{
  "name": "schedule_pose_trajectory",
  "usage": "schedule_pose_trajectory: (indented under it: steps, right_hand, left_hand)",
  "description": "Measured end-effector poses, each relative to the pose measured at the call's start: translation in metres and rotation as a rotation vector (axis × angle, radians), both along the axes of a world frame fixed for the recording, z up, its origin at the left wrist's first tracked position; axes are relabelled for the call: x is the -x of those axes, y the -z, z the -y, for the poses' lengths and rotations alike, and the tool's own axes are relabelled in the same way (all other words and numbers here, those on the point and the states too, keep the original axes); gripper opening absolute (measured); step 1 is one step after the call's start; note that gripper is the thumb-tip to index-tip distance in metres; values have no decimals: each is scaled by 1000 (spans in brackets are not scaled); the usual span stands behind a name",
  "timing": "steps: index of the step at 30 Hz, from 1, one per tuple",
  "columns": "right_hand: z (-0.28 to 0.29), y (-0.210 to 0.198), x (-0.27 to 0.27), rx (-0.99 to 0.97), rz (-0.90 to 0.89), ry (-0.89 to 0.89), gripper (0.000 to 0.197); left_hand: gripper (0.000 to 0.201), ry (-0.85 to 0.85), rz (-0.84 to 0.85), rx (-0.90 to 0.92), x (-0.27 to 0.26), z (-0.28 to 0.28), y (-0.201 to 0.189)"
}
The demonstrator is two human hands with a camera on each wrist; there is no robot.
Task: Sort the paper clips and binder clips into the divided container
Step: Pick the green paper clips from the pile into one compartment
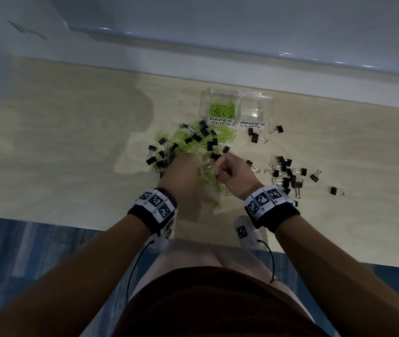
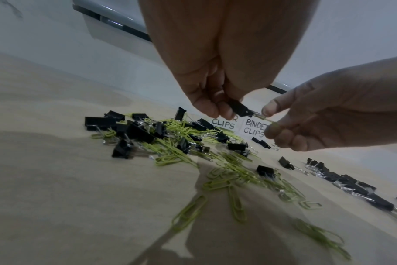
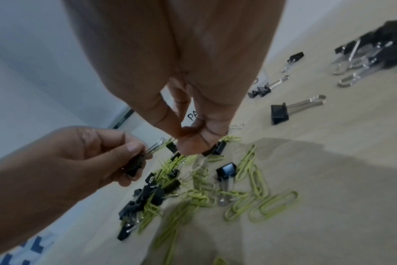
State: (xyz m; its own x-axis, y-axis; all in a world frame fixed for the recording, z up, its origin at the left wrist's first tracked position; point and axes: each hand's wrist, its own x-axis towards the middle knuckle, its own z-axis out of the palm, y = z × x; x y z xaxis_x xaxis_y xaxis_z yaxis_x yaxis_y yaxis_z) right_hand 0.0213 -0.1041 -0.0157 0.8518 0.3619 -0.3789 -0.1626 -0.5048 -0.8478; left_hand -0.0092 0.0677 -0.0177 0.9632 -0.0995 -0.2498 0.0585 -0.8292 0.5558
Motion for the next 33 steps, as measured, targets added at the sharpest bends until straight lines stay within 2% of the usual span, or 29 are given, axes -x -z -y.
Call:
schedule_pose_trajectory:
  steps: [3,7,12,15,19,21,22,26,28,33]
  right_hand:
    - [8,1,-1,120,25,-33,20]
    - [28,5,-2,278,83,-88,19]
    - [29,10,2,432,93,-261,22]
    - [21,12,1,484,174,-269,22]
    - [10,15,1,544,238,-376,38]
    - [7,17,1,599,256,-465,44]
    - [7,18,0,616,254,-486,44]
    - [8,22,-3,613,276,-503,31]
    - [9,23,-4,600,288,-496,26]
    - [10,21,-9,522,275,-488,17]
  left_hand:
    - [23,-78,24,-45,1,-13,4]
    - [25,-215,9,-138,2,-50,12]
    - [22,-239,9,-230,5,-80,34]
    - [19,-278,-8,-233,3,-84,40]
    - [21,-346,54,-291,6,-77,28]
    - [24,-290,70,-268,5,-65,17]
    - [26,-210,62,-236,4,-57,13]
    - [42,219,31,-193,-1,-25,13]
    - [46,288,8,-245,-6,-18,13]
    - [31,344,30,-312,-19,-20,14]
